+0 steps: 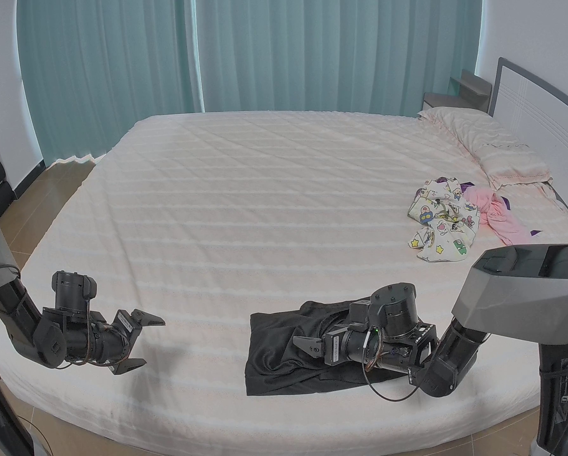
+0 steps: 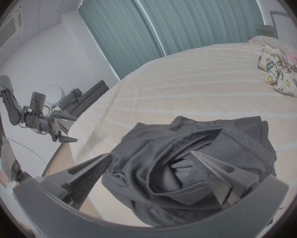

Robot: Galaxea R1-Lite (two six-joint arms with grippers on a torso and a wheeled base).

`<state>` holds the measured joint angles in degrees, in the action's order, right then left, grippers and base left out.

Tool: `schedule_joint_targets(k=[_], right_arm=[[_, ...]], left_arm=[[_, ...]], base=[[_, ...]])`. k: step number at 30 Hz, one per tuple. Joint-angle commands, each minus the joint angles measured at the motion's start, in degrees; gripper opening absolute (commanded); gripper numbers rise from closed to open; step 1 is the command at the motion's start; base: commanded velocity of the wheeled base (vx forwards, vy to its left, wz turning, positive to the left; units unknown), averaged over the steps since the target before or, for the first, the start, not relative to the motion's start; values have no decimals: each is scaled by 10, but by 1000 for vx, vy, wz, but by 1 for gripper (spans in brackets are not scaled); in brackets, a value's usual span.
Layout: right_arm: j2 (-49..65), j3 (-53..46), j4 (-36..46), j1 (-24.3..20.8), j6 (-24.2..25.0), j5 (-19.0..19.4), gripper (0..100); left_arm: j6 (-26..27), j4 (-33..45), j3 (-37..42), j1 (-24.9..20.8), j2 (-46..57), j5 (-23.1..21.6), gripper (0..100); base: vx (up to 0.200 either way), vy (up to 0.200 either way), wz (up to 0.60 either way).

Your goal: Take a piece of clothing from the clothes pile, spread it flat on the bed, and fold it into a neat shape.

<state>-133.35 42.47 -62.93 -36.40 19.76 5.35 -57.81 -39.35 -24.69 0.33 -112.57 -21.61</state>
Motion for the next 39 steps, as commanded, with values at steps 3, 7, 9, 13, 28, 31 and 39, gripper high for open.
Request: schedule_joint_targets(k=[3,7,9,13,28,31,39], right_arm=[[-36,12,3,1,-29,0,100],[-50,20,3,5,-48,-6,0],[-46,18,2,9,-50,-19,0],[-32,8,0,18,-49,-30,0],[72,-142,-41,139,2,12,0],[49,-168,-85,172,3,26,0],[7,-245,-192,186,18,58,0]], left_arm=[[0,0,1,0,-2,1,100],[0,0,1,0,-2,1,100],[0,0,1,0,-3,1,100],[0,0,1,-1,-4,1,100],[0,0,1,-1,-5,2,100],[0,0,1,-1,-5,3,100],[0,0,1,-1,-5,3,100]], base=[[0,0,0],[0,0,0],[0,0,0],[0,0,0],[0,0,0],[0,0,0],[0,0,0]])
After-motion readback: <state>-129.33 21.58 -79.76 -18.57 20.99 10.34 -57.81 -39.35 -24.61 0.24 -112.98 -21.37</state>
